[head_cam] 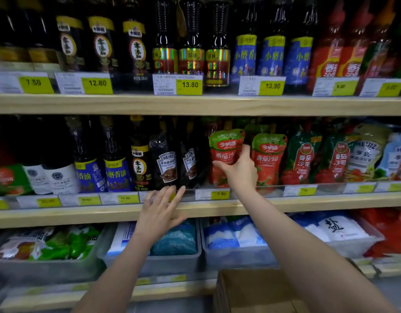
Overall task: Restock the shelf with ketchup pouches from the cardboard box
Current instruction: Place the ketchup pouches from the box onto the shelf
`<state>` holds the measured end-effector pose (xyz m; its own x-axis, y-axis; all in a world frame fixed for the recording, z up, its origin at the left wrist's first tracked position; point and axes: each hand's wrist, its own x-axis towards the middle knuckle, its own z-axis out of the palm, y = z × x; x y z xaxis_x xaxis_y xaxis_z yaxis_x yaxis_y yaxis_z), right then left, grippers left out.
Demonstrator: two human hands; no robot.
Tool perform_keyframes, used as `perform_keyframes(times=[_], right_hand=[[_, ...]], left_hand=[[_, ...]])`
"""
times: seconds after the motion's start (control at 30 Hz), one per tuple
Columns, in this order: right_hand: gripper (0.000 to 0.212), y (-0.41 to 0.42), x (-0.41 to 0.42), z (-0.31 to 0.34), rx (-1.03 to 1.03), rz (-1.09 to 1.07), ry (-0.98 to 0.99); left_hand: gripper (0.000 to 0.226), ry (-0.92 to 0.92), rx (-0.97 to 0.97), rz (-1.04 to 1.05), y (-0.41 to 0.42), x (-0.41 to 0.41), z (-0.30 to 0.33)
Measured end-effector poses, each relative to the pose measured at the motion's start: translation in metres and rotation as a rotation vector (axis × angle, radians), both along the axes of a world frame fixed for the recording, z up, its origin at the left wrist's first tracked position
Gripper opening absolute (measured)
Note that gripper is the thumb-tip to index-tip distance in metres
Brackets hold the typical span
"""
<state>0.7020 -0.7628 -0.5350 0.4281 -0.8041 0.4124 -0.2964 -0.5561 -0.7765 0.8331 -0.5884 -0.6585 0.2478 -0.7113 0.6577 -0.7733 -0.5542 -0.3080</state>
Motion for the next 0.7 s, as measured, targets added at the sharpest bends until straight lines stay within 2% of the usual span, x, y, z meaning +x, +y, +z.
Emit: perform_keyframes(times=[0.17, 0.37, 0.47, 0.7], right_hand=[[0.081, -0.008, 0.019, -0.01, 0.028, -0.133, 0.107], [0.077, -0.007, 0.015, -0.028, 0.013, -0.05, 0.099], [0.066, -0.01, 0.013, -0.035, -0.005, -0.016, 0.129], [0.059, -0.019, 0.051, -0.031, 0.033, -0.048, 0.159]], left_hand=[[0.074, -0.129, -0.057, -0.015, -0.004, 0.01, -0.01], [0.075, -0.15, -0.074, -0.015, -0.006, 0.013, -0.015], [0.075, -0.148, -0.082, -0.015, -0.008, 0.013, -0.015], [0.075, -0.177, -0.103, -0.024, -0.01, 0.013, -0.015]])
